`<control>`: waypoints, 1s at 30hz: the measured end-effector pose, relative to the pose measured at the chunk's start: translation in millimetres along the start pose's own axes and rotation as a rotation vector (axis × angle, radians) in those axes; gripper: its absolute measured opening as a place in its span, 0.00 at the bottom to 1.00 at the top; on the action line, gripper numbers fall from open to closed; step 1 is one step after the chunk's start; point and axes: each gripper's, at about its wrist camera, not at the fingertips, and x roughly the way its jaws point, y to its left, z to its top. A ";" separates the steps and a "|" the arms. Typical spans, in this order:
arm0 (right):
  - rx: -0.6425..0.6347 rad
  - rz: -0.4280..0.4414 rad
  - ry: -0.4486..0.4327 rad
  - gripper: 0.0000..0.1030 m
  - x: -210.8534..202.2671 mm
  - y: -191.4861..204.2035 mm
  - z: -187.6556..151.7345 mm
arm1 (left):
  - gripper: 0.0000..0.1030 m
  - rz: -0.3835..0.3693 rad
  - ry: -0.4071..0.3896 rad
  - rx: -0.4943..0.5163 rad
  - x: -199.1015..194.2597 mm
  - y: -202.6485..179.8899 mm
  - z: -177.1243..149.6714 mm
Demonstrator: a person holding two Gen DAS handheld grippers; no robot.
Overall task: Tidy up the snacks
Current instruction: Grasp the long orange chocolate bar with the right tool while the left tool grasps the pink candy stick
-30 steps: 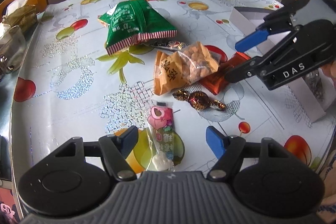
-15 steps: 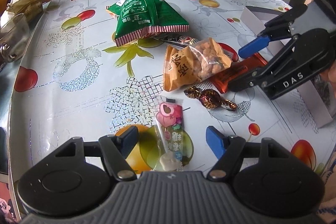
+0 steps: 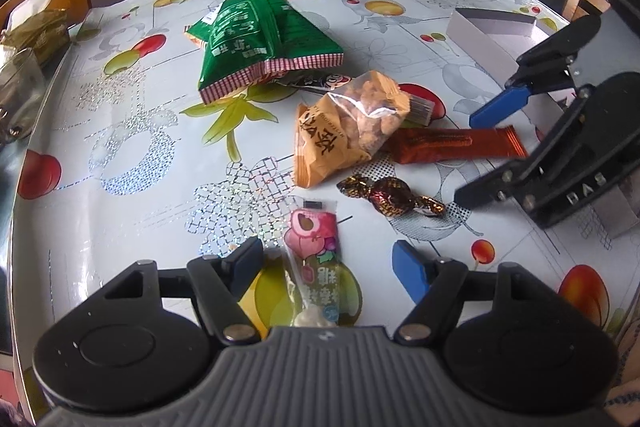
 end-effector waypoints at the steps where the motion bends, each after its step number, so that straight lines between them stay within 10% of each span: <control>1: -0.003 0.005 0.003 0.69 -0.7 2.0 -0.4 | 0.69 -0.008 0.001 0.005 0.0 -0.9 0.2; 16: -0.038 -0.011 -0.045 0.58 3.7 7.4 3.9 | 0.66 -0.022 -0.006 0.028 -3.2 -7.5 -5.0; 30: -0.038 -0.007 -0.055 0.43 -0.6 11.4 -0.9 | 0.24 -0.005 -0.016 0.001 -9.3 -2.1 -6.2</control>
